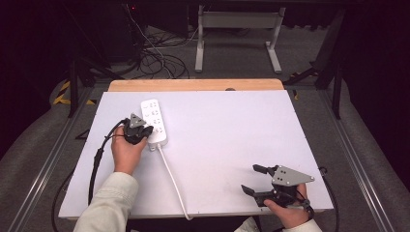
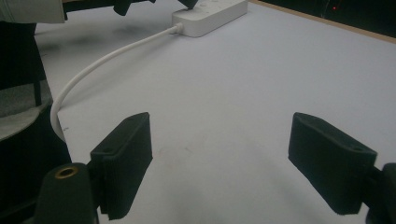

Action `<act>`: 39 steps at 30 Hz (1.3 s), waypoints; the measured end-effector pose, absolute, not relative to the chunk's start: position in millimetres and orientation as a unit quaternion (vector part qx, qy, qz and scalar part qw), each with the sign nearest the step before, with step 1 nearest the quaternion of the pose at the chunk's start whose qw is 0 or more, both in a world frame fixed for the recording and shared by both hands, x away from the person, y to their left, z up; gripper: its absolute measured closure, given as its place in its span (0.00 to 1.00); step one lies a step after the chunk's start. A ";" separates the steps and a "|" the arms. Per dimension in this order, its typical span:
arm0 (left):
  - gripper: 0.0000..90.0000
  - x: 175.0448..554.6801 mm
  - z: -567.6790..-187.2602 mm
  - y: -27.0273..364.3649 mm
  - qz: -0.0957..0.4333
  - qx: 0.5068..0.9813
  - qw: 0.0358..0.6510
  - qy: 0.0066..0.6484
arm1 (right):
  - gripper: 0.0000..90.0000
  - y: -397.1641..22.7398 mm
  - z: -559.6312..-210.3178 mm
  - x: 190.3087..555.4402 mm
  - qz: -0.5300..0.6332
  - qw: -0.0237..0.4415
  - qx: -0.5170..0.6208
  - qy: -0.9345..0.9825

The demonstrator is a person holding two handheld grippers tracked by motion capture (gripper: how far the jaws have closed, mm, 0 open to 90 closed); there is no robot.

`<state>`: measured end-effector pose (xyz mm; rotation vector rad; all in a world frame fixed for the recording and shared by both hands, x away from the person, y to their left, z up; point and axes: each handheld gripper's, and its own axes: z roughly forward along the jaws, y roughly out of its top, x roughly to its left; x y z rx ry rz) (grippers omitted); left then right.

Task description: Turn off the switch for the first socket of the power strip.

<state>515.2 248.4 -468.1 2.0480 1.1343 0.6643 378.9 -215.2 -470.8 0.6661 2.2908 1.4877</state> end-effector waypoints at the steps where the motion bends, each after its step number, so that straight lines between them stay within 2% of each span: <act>1: 1.00 515.1 -468.1 248.0 0.255 0.790 0.346 0.438 | 0.24 -215.1 -471.1 379.1 0.521 0.164 0.233 0.805; 14: 1.00 511.3 -473.7 247.2 0.261 0.776 0.359 0.448 | 0.24 -214.3 -471.3 378.8 0.520 0.162 0.231 0.806; 30: 1.00 507.9 -473.7 239.4 0.284 0.776 0.339 0.450 | 0.24 -213.9 -471.0 378.0 0.519 0.161 0.229 0.808; 39: 1.00 507.3 -474.4 240.1 0.279 0.771 0.344 0.457 | 0.24 -212.9 -471.1 377.6 0.520 0.159 0.228 0.808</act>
